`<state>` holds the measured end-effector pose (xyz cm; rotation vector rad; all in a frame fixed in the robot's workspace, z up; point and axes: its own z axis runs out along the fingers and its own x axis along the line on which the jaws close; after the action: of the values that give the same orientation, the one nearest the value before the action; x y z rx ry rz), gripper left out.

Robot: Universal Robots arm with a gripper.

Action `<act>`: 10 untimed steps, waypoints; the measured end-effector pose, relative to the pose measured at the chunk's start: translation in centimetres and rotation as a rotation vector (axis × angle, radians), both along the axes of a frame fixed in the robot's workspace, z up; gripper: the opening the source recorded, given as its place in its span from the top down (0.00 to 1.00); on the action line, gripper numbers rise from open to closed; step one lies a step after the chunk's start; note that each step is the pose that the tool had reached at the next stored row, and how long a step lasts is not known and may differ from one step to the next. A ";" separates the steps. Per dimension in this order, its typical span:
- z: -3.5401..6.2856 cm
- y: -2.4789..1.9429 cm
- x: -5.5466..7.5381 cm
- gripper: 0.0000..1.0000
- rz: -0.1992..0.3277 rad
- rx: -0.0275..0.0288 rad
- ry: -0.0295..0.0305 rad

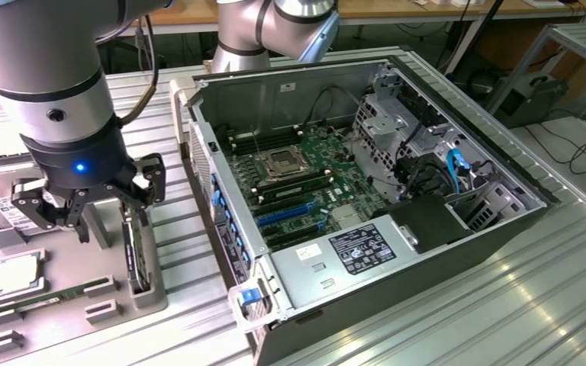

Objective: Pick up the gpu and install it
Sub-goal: 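Pick up the gpu and move the gpu toward the slot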

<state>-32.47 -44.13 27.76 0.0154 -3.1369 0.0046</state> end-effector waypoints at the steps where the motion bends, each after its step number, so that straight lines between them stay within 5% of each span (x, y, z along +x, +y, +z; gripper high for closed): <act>1: -0.05 0.00 0.0 0.28 0.000 0.0000 0.0003; 10: -0.83 0.14 0.1 0.28 0.000 -0.0010 0.0027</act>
<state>-32.33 -43.99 26.94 0.0154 -3.1342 0.0062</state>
